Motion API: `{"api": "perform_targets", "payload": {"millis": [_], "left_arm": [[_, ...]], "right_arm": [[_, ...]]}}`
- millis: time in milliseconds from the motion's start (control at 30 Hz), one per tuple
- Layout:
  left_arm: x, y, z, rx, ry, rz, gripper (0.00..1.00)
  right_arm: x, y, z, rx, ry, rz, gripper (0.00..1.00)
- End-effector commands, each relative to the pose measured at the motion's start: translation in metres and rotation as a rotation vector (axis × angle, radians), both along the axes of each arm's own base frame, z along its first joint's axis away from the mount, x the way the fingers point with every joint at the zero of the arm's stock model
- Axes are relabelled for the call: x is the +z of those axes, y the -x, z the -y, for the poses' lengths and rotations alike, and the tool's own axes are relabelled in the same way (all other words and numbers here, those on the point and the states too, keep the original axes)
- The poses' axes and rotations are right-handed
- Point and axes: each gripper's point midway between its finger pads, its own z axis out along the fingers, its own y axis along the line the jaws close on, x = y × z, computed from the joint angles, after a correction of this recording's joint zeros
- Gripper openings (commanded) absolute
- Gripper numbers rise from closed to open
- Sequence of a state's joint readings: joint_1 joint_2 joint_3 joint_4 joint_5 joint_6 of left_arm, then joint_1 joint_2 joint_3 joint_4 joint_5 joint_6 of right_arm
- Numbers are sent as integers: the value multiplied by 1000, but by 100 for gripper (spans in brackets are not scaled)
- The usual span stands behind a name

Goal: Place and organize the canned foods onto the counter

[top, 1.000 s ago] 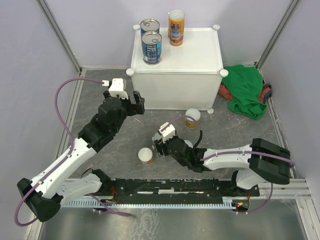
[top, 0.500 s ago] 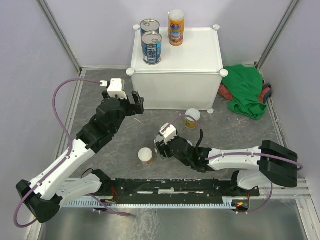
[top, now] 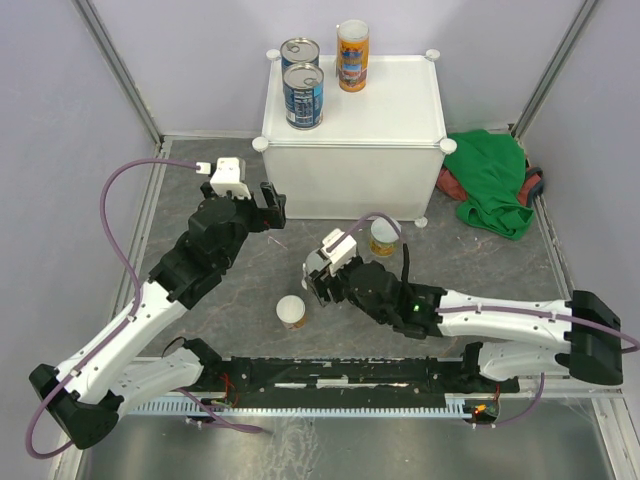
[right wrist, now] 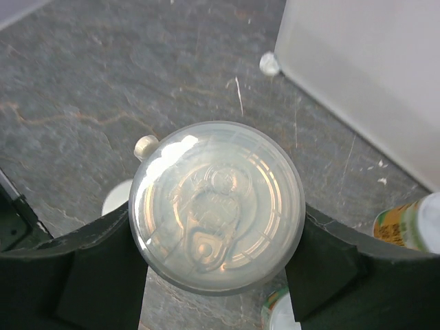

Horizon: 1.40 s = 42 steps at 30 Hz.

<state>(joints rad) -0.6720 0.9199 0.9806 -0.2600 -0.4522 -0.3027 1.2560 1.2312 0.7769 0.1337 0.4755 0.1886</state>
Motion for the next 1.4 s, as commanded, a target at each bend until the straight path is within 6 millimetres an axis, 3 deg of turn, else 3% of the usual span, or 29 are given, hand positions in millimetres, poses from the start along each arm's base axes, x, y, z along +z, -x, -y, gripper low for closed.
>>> {"api": "perform_targets", "payload": {"millis": [0, 400, 600, 1033, 1367], "left_arm": [[13, 1, -3, 6, 12, 43, 99], [15, 4, -4, 5, 19, 43, 99], [17, 5, -4, 1, 20, 43, 99], [18, 3, -3, 0, 18, 42, 99], [20, -1, 1, -8, 14, 45, 99]], "right_arm": [[126, -10, 3, -45, -250, 153, 7], [261, -27, 30, -141, -303, 350, 5], [305, -62, 37, -204, -330, 385, 5], [365, -154, 67, -337, -339, 435, 5], [370, -221, 84, -388, -391, 395, 5]]}}
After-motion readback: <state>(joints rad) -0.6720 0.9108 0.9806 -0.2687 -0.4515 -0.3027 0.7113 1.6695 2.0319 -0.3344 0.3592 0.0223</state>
